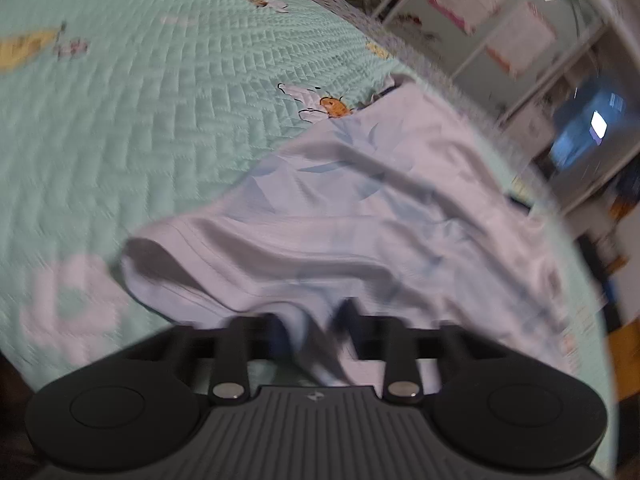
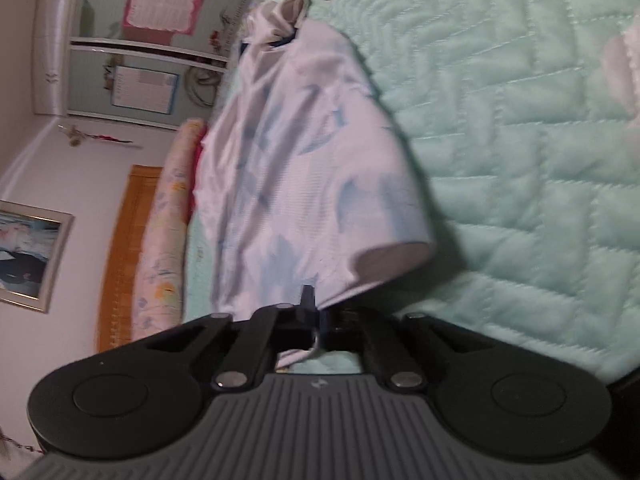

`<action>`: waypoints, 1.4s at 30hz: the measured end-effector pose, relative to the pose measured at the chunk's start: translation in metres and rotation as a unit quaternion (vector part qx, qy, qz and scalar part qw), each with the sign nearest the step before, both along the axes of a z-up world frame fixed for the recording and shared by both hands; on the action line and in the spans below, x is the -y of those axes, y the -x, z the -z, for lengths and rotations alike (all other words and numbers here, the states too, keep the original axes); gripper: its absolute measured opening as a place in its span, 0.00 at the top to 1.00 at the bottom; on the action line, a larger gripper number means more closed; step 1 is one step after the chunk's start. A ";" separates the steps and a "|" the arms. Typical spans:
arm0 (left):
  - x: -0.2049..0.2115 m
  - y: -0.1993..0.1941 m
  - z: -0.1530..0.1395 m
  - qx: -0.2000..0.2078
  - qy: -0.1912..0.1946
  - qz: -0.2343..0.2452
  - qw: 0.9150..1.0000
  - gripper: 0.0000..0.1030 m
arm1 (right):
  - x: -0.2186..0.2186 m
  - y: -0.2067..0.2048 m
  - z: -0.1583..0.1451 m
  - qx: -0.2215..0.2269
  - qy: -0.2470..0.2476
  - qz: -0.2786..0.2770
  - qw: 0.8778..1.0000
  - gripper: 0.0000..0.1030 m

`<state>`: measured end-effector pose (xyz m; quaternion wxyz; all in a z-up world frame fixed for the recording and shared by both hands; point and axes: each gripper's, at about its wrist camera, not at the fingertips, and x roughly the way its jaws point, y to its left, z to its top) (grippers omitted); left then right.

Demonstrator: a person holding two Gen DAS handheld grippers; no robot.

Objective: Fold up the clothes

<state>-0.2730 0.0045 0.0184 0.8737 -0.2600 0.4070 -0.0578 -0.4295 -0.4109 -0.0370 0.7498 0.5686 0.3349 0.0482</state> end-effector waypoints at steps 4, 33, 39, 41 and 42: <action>0.005 0.011 -0.005 -0.002 -0.024 0.036 0.999 0.99 | 0.009 0.007 -0.025 0.010 0.030 -0.006 0.999 1.00; -0.073 0.039 0.004 -0.043 0.123 -0.117 0.985 0.70 | 0.022 0.007 -0.018 -0.037 0.075 -0.008 0.996 1.00; -0.082 0.033 0.005 -0.036 0.124 -0.137 0.982 0.74 | 0.022 0.007 -0.018 -0.038 0.077 -0.010 0.996 1.00; -0.081 0.029 -0.003 -0.028 0.083 -0.133 0.987 0.99 | 0.022 0.007 -0.018 -0.039 0.080 -0.012 0.996 1.00; -0.081 0.028 -0.009 -0.018 0.065 -0.126 0.990 0.99 | 0.021 0.006 -0.020 -0.040 0.083 -0.014 0.996 1.00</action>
